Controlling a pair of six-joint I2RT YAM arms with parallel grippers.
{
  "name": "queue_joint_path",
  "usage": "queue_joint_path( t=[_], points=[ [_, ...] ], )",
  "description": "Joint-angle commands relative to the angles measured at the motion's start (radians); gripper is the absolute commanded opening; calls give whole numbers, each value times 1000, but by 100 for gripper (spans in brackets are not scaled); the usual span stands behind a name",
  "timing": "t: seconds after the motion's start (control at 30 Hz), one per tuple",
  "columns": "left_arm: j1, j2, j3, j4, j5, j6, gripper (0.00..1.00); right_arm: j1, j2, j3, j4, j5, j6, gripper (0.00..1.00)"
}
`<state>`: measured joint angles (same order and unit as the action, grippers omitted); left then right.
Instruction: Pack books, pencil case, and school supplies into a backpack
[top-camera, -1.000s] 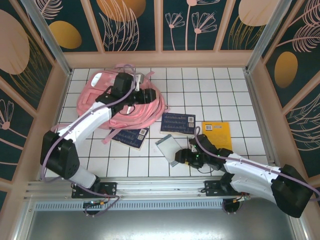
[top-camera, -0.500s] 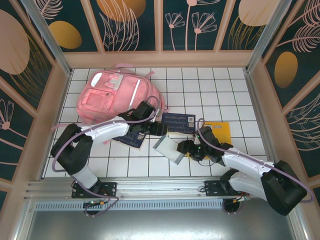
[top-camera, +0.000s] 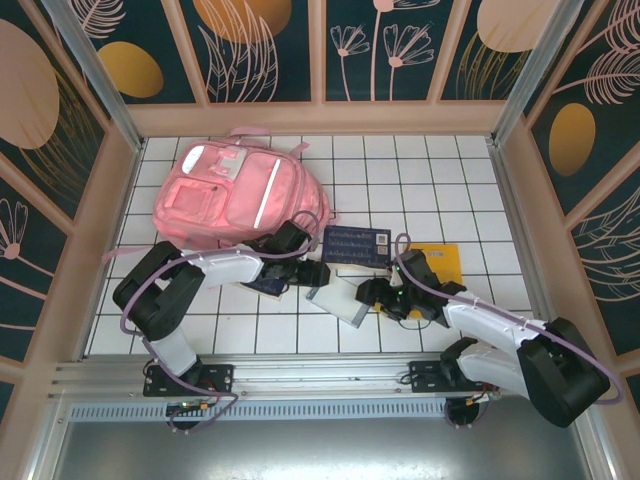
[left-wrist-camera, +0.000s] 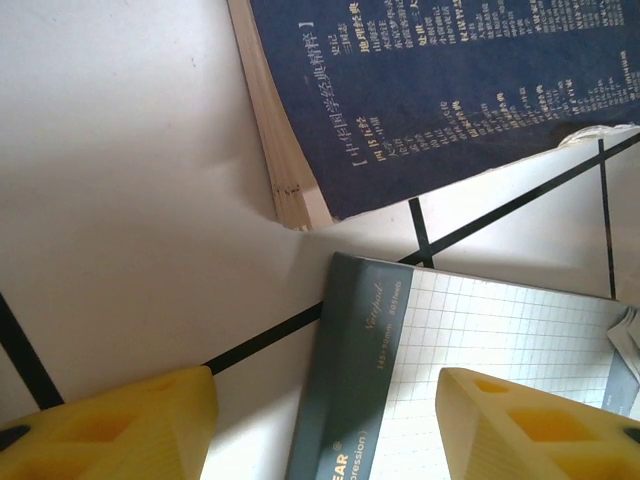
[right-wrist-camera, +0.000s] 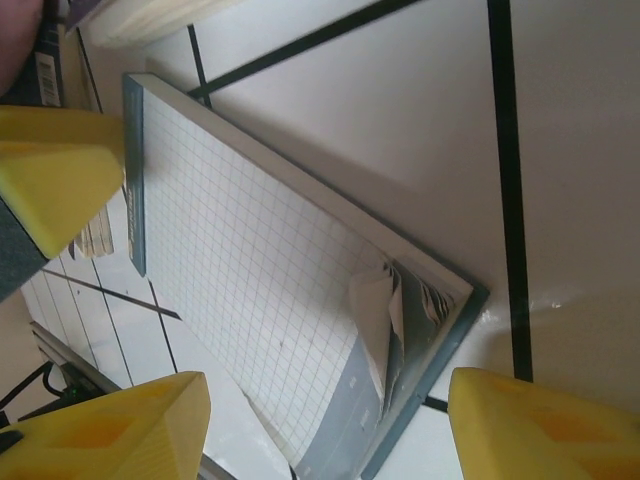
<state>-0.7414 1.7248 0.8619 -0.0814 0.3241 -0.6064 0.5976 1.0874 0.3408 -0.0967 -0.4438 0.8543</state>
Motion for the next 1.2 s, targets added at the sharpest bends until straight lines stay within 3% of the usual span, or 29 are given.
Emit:
queue_joint_path(
  t=[0.0, 0.47, 0.73, 0.87, 0.97, 1.17],
  points=[
    [-13, 43, -36, 12, 78, -29, 61, 12, -16, -25, -11, -51, 36, 65],
    [-17, 55, 3, 48, 282, -42, 59, 18, 106, -22, 136, -16, 74, 62],
    [-16, 29, -6, 174, 465, -129, 58, 15, 170, -7, 167, 5, 63, 61],
    [-16, -1, -4, 185, 483, -143, 56, 12, 176, -11, 166, 14, 61, 60],
    [-16, -6, 0, 171, 480, -134, 49, 10, 170, -16, 158, 29, 56, 60],
    [-16, -6, 14, 153, 463, -126, 16, 9, 152, -17, 126, 69, 48, 60]
  ],
)
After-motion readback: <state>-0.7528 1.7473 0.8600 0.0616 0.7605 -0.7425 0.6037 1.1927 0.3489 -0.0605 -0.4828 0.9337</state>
